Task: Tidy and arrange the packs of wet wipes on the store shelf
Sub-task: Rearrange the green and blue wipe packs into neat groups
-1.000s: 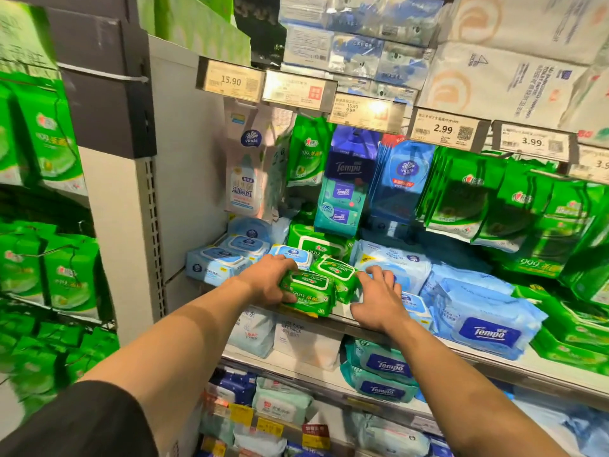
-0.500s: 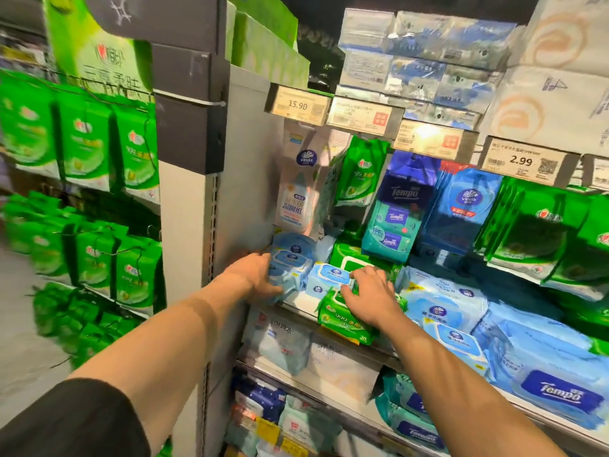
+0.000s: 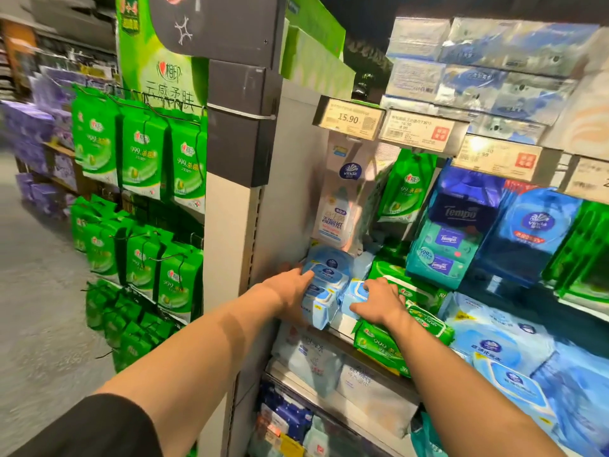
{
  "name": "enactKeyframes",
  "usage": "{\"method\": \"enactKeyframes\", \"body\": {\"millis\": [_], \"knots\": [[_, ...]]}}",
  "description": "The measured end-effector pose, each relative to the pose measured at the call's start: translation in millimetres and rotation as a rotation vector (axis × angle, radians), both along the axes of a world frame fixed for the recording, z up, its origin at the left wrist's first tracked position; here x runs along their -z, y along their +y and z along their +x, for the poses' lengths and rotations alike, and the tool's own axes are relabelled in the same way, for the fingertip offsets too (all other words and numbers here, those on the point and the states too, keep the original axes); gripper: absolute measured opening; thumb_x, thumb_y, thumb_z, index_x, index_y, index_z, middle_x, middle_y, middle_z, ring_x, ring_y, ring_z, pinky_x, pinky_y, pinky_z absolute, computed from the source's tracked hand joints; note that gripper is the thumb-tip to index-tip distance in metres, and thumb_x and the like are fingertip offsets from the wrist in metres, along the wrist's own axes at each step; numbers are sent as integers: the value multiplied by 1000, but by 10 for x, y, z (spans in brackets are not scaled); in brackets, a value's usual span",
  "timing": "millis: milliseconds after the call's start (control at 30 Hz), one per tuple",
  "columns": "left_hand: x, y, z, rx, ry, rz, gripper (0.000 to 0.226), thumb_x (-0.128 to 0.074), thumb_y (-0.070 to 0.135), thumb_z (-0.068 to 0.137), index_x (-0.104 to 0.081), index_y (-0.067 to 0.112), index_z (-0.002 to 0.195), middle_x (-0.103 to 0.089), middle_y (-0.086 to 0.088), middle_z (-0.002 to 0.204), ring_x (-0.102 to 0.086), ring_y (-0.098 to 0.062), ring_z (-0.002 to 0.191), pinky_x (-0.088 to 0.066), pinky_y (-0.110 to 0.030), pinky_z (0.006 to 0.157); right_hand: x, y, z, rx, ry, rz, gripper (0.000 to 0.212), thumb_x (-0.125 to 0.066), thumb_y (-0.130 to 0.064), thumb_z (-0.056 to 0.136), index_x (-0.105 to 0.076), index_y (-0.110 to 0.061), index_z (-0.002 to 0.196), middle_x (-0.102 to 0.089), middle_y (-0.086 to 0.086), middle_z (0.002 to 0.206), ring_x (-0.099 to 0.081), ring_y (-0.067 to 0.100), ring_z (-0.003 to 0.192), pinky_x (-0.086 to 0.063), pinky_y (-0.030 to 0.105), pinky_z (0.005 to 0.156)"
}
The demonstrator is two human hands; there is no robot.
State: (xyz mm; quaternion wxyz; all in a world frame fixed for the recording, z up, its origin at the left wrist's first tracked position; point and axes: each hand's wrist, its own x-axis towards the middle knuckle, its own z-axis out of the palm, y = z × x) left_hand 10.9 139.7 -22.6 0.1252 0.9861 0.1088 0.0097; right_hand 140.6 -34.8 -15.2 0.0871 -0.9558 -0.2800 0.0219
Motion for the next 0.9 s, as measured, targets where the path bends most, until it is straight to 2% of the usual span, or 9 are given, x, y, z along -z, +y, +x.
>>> {"method": "enactKeyframes", "body": {"millis": [67, 133, 200, 333, 433, 600, 700, 833, 900], "knots": [[43, 42, 28, 14, 12, -29, 112, -89, 41, 58, -25, 15, 145, -43, -11, 136, -48, -28, 125, -40, -34, 107, 8, 18, 104, 25, 4, -24, 58, -73, -50, 73, -55, -18, 118, -47, 9, 130, -46, 34, 121, -41, 38, 96], [83, 68, 58, 16, 33, -65, 116, -88, 39, 60, -18, 11, 148, -42, -10, 141, -45, -26, 129, -38, -32, 109, 42, 34, 179, 43, 20, -28, 61, -76, -48, 71, -54, -15, 117, -48, 9, 130, -47, 33, 120, -41, 38, 94], [106, 91, 115, 19, 35, -69, 113, -89, 40, 58, -22, 9, 144, -45, -11, 138, -47, -26, 126, -40, -32, 107, 79, 62, 214, 49, 40, -36, 66, -78, -42, 68, -50, -14, 121, -47, 10, 131, -44, 34, 121, -40, 39, 94], [95, 98, 204, 22, 73, -51, 103, -90, 47, 52, -39, 15, 136, -50, -6, 131, -52, -21, 119, -43, -31, 105, 77, 109, 264, 50, 70, -89, 89, -82, -37, 64, -39, -21, 140, -38, 9, 142, -33, 36, 130, -35, 42, 97], [81, 83, 238, 29, 82, -71, 99, -90, 44, 55, -39, 17, 136, -50, -3, 129, -53, -19, 116, -45, -30, 102, 72, 124, 315, 74, 82, -50, 84, -86, -33, 60, -47, -17, 132, -37, 7, 140, -30, 35, 129, -34, 43, 92], [39, 137, 269, 38, 102, -108, 93, -93, 41, 49, -45, 19, 125, -57, 1, 125, -58, -17, 107, -51, -34, 96, 70, 96, 352, -7, 23, 89, 75, -86, -32, 55, -52, -16, 119, -45, 8, 122, -46, 35, 114, -47, 40, 89], [-49, 153, 272, 65, 131, -67, 100, -95, 45, 40, -44, 20, 123, -56, 4, 121, -57, -17, 105, -50, -34, 96, -53, 66, 375, -70, -54, 168, 66, -84, -35, 58, -53, -16, 113, -45, 6, 112, -51, 32, 107, -48, 38, 83], [-56, 202, 260, 50, 141, -97, 106, -97, 50, 30, -46, 27, 119, -58, 12, 116, -58, -11, 102, -49, -30, 97, -193, 84, 400, -80, -19, 330, 97, -88, -36, 59, -40, -14, 141, -47, 9, 131, -47, 29, 119, -43, 37, 99], [-34, 218, 242, 45, 132, -140, 104, -97, 48, 28, -47, 30, 118, -61, 15, 112, -59, -7, 99, -49, -28, 96, -202, 114, 372, -61, -17, 385, 101, -89, -38, 56, -40, -12, 140, -50, 10, 131, -49, 28, 118, -45, 38, 99]]}}
